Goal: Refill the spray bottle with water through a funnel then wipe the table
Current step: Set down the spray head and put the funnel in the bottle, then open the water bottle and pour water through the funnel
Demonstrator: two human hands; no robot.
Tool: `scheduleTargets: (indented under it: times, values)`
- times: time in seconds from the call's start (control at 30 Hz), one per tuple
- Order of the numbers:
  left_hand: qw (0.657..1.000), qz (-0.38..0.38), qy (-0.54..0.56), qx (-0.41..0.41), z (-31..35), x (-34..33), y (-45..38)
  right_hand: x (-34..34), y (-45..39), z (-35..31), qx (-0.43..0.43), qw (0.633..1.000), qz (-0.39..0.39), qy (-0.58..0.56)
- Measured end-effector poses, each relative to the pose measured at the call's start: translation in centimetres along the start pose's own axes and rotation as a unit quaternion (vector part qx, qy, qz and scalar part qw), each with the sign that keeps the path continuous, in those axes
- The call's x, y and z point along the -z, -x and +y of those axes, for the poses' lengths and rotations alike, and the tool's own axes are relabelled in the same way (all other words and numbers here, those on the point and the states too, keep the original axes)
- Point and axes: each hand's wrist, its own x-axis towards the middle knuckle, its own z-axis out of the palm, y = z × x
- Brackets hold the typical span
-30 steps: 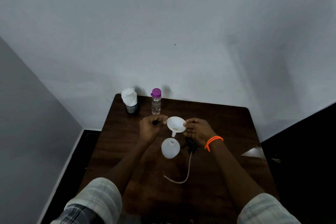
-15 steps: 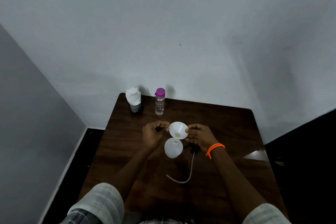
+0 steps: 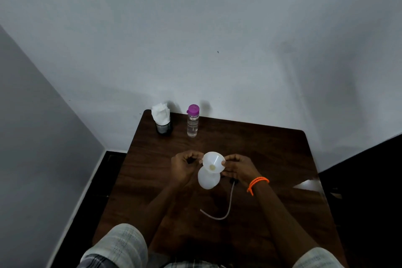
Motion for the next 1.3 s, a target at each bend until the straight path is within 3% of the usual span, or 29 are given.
scheduleTargets:
  times: [0.2, 0.43, 0.67, 0.93, 1.3]
  values:
    - [1.000, -0.004, -0.003, 0.008, -0.6, 0.1, -0.3, 0.8, -0.1, 0.1, -0.012, 1.000, -0.005, 0.025]
    - [0.998, 0.048, 0.004, 0.052, -0.7, 0.7, -1.5, 1.2, -1.6, -0.9, -0.020, 1.000, -0.008, 0.008]
    - [0.991, 0.061, -0.071, 0.091, -2.3, 1.6, -6.1, -0.3, -6.3, -3.0, 0.014, 0.997, 0.017, 0.076]
    - [0.986, 0.043, -0.102, 0.121, -3.5, 0.9, -13.9, -5.0, -14.1, -5.4, 0.124, 0.936, 0.047, 0.325]
    - [0.995, 0.020, -0.077, 0.066, -5.1, -0.8, -20.1, -10.2, -18.9, -6.3, 0.202, 0.909, 0.011, 0.365]
